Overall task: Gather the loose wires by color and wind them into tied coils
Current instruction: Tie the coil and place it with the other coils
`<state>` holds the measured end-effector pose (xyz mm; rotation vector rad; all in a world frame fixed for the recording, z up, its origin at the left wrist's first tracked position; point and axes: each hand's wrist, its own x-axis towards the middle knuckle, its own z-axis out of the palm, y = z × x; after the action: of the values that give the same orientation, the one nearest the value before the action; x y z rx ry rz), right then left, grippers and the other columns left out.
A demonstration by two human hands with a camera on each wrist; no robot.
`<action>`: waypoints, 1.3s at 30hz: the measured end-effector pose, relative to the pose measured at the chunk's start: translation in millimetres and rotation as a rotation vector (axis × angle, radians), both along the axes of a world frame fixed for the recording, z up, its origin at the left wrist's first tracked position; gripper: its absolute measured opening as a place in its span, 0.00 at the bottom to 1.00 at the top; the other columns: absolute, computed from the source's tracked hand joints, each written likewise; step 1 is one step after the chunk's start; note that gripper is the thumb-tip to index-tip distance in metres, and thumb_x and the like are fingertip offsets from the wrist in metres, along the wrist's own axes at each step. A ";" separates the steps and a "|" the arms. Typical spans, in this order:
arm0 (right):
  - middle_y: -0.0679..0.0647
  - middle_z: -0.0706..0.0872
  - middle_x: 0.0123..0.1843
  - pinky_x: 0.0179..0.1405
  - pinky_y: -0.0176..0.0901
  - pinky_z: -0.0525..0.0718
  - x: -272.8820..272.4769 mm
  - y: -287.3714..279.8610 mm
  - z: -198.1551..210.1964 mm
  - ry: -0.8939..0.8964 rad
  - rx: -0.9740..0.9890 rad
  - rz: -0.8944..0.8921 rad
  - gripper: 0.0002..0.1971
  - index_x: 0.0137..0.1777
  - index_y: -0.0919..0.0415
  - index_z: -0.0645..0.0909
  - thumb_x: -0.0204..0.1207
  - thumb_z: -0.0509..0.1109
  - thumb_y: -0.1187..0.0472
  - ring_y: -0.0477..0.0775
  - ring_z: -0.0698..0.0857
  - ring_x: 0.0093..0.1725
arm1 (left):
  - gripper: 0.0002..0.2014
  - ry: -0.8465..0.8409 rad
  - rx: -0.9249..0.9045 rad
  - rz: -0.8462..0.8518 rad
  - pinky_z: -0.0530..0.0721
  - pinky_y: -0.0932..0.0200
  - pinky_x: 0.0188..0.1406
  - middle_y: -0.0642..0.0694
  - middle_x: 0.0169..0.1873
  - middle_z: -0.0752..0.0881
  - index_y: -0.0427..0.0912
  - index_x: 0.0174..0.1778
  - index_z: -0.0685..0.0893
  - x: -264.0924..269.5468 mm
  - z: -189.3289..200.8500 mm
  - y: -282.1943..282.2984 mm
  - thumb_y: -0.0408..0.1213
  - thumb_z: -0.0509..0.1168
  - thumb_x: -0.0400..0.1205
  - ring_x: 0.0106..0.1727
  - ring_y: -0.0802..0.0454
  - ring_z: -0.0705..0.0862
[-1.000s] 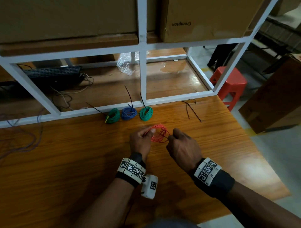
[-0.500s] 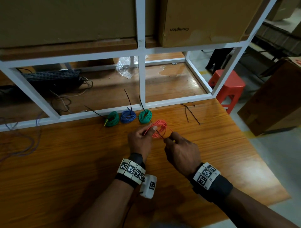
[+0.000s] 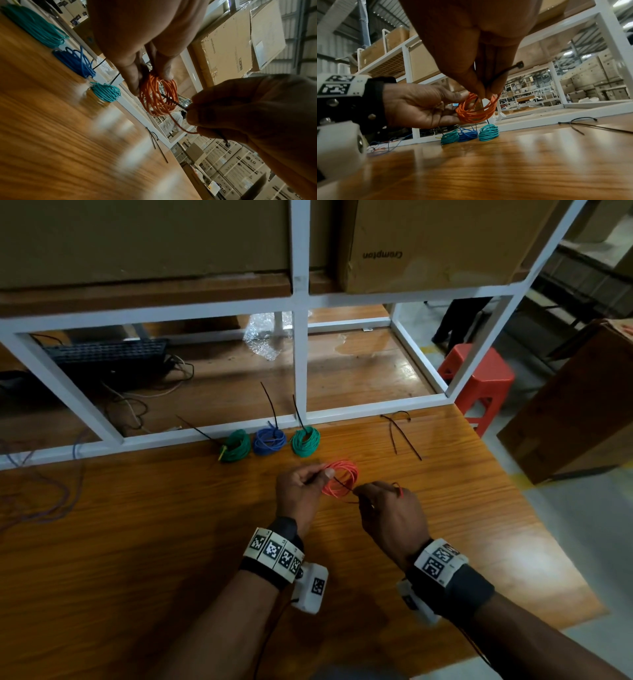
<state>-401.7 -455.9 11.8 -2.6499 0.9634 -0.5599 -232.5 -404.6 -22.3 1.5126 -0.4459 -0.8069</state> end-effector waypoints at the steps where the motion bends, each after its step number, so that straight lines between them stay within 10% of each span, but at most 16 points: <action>1: 0.54 0.93 0.49 0.28 0.52 0.88 -0.5 1.5 -0.8 0.029 -0.013 -0.005 0.12 0.59 0.55 0.91 0.79 0.71 0.66 0.58 0.90 0.36 | 0.09 -0.017 0.012 -0.003 0.90 0.48 0.57 0.53 0.49 0.93 0.57 0.47 0.91 -0.4 -2.9 1.3 0.37 0.77 0.76 0.53 0.56 0.91; 14: 0.52 0.90 0.43 0.22 0.46 0.82 -2.9 9.9 -28.4 0.147 -0.167 0.046 0.08 0.55 0.53 0.88 0.78 0.74 0.62 0.59 0.88 0.40 | 0.10 0.041 0.146 0.069 0.90 0.46 0.57 0.49 0.47 0.93 0.43 0.54 0.91 -13.8 -24.9 9.3 0.36 0.77 0.77 0.50 0.52 0.91; 20: 0.56 0.91 0.57 0.52 0.49 0.88 -12.2 13.6 -28.5 -0.130 -0.203 0.249 0.09 0.55 0.62 0.91 0.77 0.77 0.68 0.61 0.87 0.62 | 0.07 0.059 0.089 0.202 0.90 0.53 0.51 0.50 0.46 0.93 0.49 0.48 0.90 -6.1 -16.0 7.2 0.35 0.78 0.76 0.49 0.53 0.91; 25: 0.56 0.91 0.55 0.62 0.45 0.84 -42.0 23.6 -9.0 -0.386 -0.132 0.267 0.06 0.51 0.65 0.91 0.77 0.77 0.71 0.58 0.88 0.60 | 0.07 0.085 0.058 0.284 0.90 0.52 0.52 0.49 0.46 0.92 0.48 0.47 0.89 15.1 -6.6 3.9 0.34 0.77 0.76 0.50 0.50 0.91; 32: 0.43 0.92 0.52 0.45 0.41 0.91 -80.1 -17.9 -28.4 -0.370 0.422 -0.186 0.21 0.56 0.42 0.87 0.80 0.73 0.73 0.47 0.93 0.52 | 0.09 0.161 0.041 0.240 0.89 0.37 0.57 0.45 0.46 0.94 0.47 0.48 0.91 27.6 -3.0 8.9 0.37 0.80 0.74 0.52 0.45 0.92; 36: 0.42 0.88 0.60 0.39 0.34 0.87 -78.2 -16.5 -47.1 -0.171 0.472 0.137 0.36 0.76 0.32 0.77 0.75 0.81 0.68 0.45 0.90 0.53 | 0.11 0.191 0.010 0.218 0.89 0.36 0.57 0.43 0.47 0.93 0.43 0.51 0.90 26.1 0.7 11.3 0.35 0.80 0.73 0.52 0.44 0.92; 39: 0.41 0.86 0.59 0.40 0.34 0.86 -59.4 -1.6 -53.5 -0.133 0.249 0.301 0.30 0.80 0.39 0.76 0.80 0.78 0.56 0.40 0.88 0.47 | 0.08 0.212 -0.002 0.247 0.90 0.43 0.55 0.43 0.47 0.93 0.44 0.48 0.90 25.3 5.6 11.3 0.33 0.78 0.75 0.51 0.46 0.92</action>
<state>-461.1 -457.5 -41.7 -2.4351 0.5420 -0.5012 -207.2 -393.2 -16.7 1.4284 -0.0996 -0.7606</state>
